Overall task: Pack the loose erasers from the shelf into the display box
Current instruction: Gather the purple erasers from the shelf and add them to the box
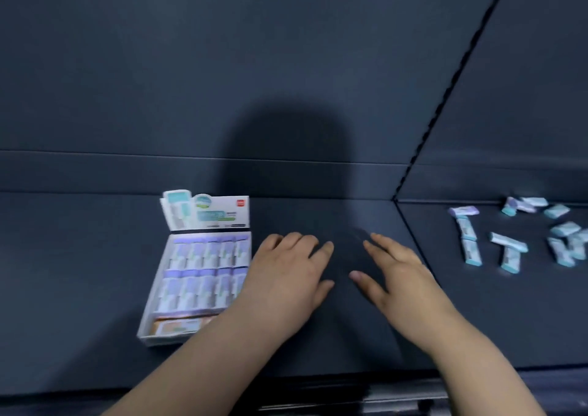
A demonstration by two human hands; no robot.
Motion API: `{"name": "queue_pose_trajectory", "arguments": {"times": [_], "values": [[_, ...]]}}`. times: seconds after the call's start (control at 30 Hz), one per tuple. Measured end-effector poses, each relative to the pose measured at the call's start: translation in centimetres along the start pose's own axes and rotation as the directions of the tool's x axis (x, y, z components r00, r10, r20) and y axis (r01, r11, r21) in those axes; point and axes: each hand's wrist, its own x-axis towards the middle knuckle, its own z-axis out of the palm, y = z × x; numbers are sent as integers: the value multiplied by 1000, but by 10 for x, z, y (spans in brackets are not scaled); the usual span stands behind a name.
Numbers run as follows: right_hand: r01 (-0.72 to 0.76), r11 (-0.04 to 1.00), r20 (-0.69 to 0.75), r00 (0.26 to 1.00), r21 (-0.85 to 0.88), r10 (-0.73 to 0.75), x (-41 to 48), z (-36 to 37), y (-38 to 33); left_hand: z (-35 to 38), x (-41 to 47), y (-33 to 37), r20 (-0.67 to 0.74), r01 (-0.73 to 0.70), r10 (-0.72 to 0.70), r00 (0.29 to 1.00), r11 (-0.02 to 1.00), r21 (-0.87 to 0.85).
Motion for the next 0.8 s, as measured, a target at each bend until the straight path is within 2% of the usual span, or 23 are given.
{"name": "queue_pose_trajectory", "arguments": {"times": [0.07,0.2,0.27,0.37,0.47,0.53,0.6,0.67,0.8], "values": [[-24,1000,12,1000,12,24,-1,-10,35,4,17,29,74,-7,8,997,1000,-14],[-47,999,23,999,19,47,-2,-37,121,20,58,93,26,15,-15,1000,1000,-11],[-73,997,4,997,39,73,3,-52,173,29,83,127,76,46,-45,996,999,-11],[-113,992,-69,991,49,116,20,-76,248,47,114,173,4,13,-13,1000,1000,-8],[-117,993,-147,982,17,118,46,-100,308,58,136,212,-55,45,-47,997,998,-38],[-161,987,-164,973,25,163,70,-111,334,61,138,228,-57,76,-79,995,996,-51],[-199,980,-115,973,9,199,97,-115,356,64,137,237,-37,145,-148,988,988,-58],[-178,982,-70,982,-56,174,123,-109,372,66,135,240,-12,210,-210,978,977,-30],[-154,984,-97,985,-88,146,153,-89,390,64,126,235,11,316,-317,948,947,56]]}}
